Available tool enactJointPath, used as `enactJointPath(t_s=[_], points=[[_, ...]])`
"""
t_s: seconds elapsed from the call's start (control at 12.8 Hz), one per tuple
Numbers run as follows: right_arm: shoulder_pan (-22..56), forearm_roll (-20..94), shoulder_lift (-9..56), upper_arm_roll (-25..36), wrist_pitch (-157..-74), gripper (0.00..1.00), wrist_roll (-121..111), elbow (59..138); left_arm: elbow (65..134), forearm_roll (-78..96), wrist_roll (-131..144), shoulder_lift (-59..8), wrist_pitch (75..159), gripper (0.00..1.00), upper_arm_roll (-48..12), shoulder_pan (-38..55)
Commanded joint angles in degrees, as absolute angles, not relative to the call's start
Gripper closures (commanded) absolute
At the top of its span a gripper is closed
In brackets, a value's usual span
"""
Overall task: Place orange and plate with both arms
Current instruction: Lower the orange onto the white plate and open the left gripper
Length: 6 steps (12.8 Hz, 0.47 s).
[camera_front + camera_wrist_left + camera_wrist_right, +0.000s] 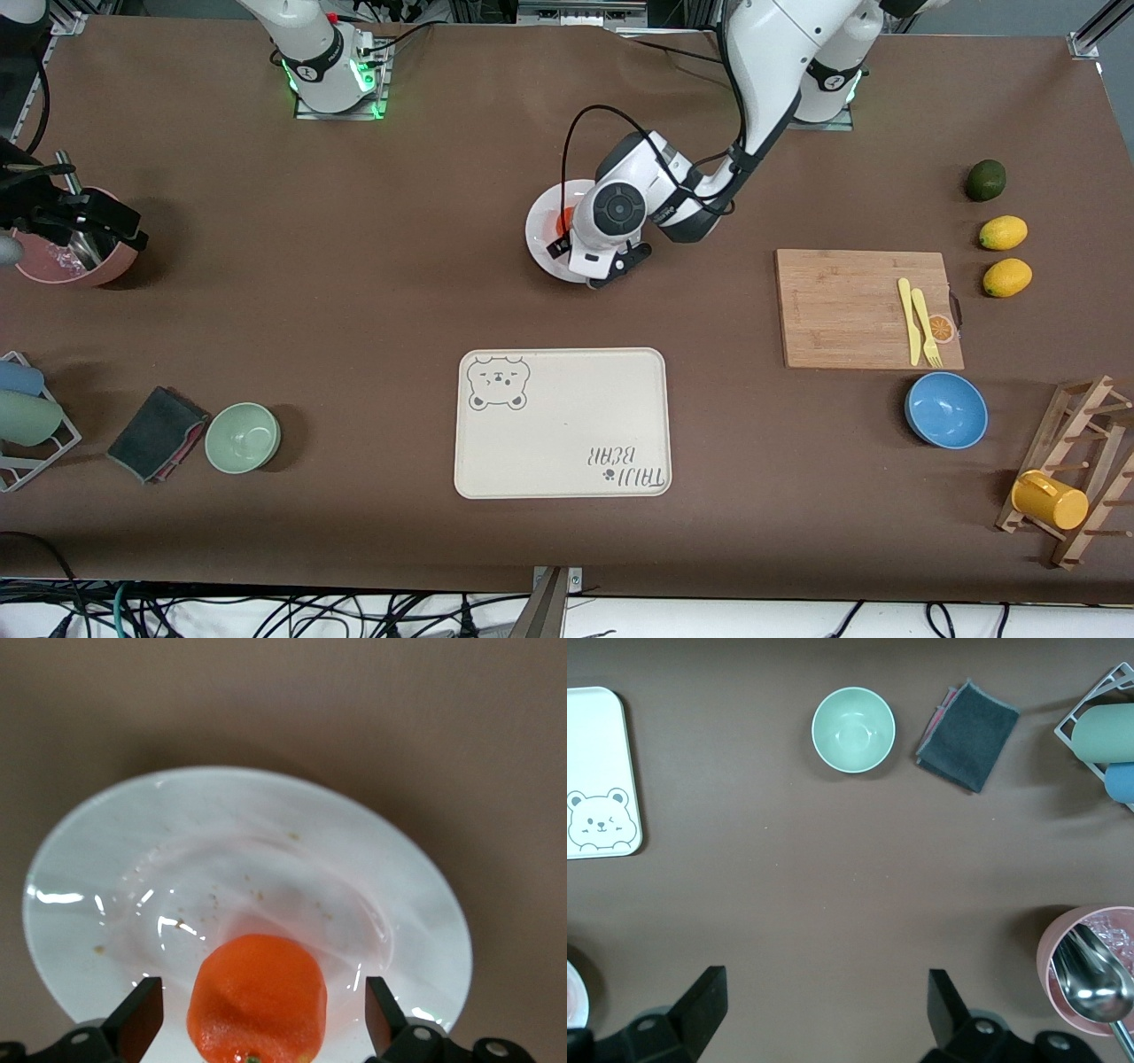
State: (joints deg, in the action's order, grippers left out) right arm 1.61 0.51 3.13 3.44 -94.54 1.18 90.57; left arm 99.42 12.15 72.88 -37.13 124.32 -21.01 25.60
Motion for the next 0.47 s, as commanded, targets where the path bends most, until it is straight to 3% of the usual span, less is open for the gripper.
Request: enactJointPath(t_s=[0.0, 0.39], points=[[1.4, 1.5, 2.4, 3.6, -93.0, 0.00, 0.5, 90.1, 94.3, 8.5, 72.9, -34.6, 111.8, 0.00, -21.4, 20.7], [1.5, 1.5, 2.4, 3.4, -91.1, 0.00, 0.6, 90.1, 93.4, -6.6, 47.8, -29.5, 98.5, 0.00, -21.5, 5.4]])
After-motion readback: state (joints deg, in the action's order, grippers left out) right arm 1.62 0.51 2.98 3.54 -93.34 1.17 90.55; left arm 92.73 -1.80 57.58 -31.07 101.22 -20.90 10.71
